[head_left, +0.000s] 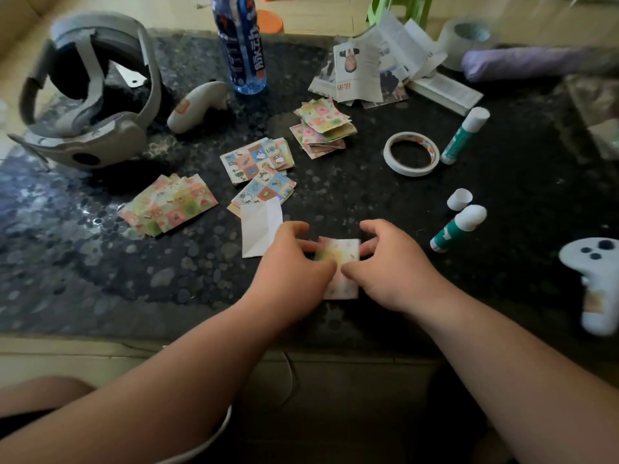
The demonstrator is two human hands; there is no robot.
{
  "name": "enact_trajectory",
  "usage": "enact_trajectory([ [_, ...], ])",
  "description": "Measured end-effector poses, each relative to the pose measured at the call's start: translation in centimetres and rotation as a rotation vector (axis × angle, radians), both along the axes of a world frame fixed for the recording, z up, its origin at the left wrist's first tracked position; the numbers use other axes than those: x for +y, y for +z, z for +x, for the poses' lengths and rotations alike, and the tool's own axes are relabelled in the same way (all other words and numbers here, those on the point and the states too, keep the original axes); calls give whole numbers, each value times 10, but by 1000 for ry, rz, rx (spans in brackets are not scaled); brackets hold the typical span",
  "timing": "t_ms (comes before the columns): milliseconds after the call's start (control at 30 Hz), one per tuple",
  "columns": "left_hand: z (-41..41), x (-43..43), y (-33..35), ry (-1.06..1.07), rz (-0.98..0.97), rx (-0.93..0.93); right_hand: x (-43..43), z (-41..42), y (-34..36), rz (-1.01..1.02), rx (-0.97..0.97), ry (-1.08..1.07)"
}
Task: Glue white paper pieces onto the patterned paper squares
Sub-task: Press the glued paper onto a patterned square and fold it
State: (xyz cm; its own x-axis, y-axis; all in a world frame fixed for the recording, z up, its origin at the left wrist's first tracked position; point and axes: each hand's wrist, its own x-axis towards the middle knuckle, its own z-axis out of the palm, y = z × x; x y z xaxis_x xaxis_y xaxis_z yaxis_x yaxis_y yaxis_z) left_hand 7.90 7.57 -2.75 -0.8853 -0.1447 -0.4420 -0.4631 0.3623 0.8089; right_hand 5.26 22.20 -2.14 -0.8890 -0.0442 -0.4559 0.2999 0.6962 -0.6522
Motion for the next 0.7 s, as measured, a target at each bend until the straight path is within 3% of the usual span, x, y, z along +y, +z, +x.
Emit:
enact_trajectory([
  [100,-1,2,0,0,49,-19,-4,2,-3,-56,7,-12],
  [233,-2,-2,15,21,171,95,2,9,17,-150,128,-33],
  [333,-2,-11,33,180,480,149,10,14,30,-245,297,-54],
  [400,-3,-17,42,306,792,91,14,17,35,-303,432,-41],
  [467,-2,-20,48,363,969,-3,15,20,39,-412,533,-1],
  [600,3,-18,52,301,996,-108,12,24,44,-662,579,65],
  [700,3,-19,53,229,1060,-188,14,23,47,-756,516,1],
])
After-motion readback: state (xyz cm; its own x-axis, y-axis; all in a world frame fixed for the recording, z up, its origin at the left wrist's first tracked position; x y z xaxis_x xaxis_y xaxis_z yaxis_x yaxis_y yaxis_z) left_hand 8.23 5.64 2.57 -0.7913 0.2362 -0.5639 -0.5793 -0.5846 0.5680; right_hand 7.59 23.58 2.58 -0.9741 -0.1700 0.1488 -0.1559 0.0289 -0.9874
